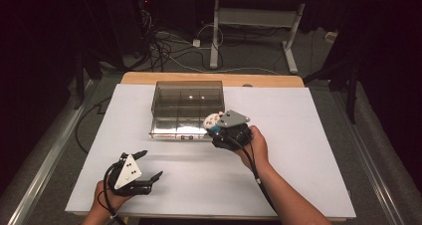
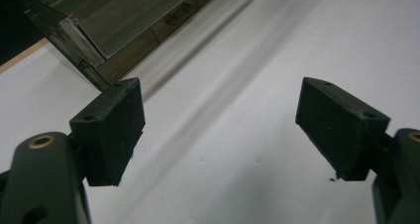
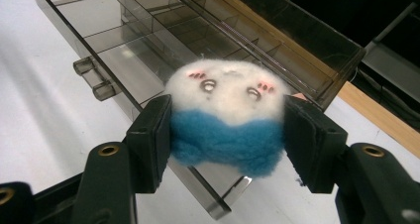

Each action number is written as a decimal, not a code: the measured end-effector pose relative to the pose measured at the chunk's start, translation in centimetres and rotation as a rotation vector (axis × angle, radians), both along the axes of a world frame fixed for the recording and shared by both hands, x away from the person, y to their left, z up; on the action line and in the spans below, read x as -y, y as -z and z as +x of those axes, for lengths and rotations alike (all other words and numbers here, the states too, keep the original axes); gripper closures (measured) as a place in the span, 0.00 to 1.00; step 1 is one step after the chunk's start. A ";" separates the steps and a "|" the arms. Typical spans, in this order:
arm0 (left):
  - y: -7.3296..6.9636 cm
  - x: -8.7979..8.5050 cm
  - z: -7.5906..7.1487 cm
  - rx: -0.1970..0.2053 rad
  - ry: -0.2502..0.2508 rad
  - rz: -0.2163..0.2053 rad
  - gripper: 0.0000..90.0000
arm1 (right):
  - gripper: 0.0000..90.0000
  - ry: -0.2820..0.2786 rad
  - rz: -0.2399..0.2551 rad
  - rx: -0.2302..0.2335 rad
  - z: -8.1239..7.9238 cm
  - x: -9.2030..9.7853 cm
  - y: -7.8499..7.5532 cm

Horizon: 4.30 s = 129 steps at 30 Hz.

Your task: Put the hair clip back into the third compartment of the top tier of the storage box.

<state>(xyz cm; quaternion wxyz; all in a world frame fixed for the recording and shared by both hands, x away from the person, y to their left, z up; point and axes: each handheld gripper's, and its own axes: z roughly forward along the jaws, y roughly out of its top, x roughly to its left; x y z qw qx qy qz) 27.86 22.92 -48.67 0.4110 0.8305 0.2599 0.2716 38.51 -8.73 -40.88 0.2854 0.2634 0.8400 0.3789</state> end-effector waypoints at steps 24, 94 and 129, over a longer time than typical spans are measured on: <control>0.0 0.2 -0.1 0.003 0.014 0.001 0.21 | 0.44 0.043 -0.002 -0.056 1.0 -1.6 0.3; 0.3 1.2 0.1 -0.004 0.026 0.030 0.22 | 0.69 -0.016 0.034 -0.033 1.0 2.4 -1.3; 0.5 1.4 0.2 -0.009 0.035 0.045 0.22 | 0.22 0.087 0.109 0.071 0.4 4.6 -2.3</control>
